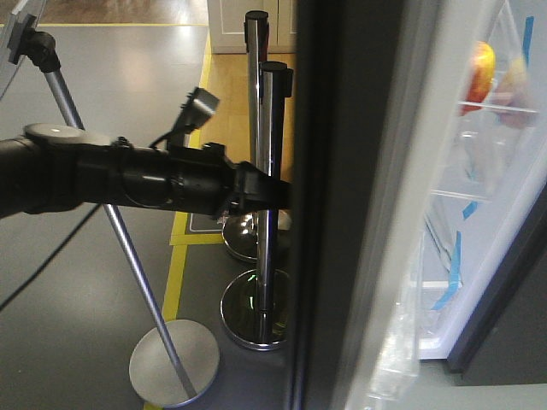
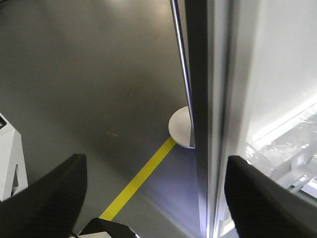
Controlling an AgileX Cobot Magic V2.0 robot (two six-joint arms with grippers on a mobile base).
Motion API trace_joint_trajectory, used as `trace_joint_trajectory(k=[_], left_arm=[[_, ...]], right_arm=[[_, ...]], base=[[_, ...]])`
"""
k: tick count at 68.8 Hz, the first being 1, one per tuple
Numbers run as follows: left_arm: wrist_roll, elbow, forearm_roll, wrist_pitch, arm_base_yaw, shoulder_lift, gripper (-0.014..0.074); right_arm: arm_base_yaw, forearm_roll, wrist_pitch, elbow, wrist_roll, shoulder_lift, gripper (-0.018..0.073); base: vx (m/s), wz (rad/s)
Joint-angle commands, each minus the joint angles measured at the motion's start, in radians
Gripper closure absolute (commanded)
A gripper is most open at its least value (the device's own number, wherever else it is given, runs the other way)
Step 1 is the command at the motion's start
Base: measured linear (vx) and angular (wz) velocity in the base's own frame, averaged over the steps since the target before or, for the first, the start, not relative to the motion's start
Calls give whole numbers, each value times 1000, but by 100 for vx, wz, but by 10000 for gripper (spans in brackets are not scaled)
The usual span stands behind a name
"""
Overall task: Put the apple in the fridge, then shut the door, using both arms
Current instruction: 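Swing the left gripper out to the outer face of the refrigerator door, then push the refrigerator door closed with the left gripper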
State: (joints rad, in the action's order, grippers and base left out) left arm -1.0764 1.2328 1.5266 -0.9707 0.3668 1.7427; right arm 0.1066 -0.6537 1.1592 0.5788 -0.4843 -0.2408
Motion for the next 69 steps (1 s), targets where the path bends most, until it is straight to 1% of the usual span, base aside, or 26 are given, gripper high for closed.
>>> trace_joint_trajectory(k=[1, 9, 13, 20, 27, 40, 51, 56, 61, 66, 69], left_arm=[[-52, 27, 119, -23, 51, -46, 603], [-116, 27, 174, 29, 113, -44, 603], [-138, 34, 178, 69, 142, -44, 603], [-141, 80, 151, 124, 186, -22, 603], [-139, 165, 128, 139, 228, 25, 603], [-139, 329, 126, 148, 291, 137, 603], [-126, 479, 125, 141, 321, 247, 603], [-111, 515, 98, 133, 321, 269, 603], [-101, 515, 51, 147, 321, 266, 603], [-53, 516, -47, 174, 321, 254, 603], [-2, 516, -128, 199, 321, 249, 603]], right_arm=[[-4, -32, -45, 22, -3, -13, 11], [-4, -32, -45, 22, -3, -13, 11], [-4, -32, -45, 22, -3, -13, 11], [-4, -32, -45, 22, -3, -13, 11], [-4, -32, -45, 22, -3, -13, 11], [-4, -32, -45, 22, -3, -13, 11], [-4, -32, -45, 22, -3, -13, 11], [-4, -32, -45, 22, -3, -13, 11], [-4, -32, -45, 22, -3, -13, 11], [-4, -32, -45, 22, -3, -13, 11], [-4, -32, -45, 22, -3, -13, 11]], base=[[0, 0], [0, 0], [0, 0], [0, 0], [0, 0], [0, 0], [0, 0], [0, 0], [0, 0], [0, 0], [0, 0]])
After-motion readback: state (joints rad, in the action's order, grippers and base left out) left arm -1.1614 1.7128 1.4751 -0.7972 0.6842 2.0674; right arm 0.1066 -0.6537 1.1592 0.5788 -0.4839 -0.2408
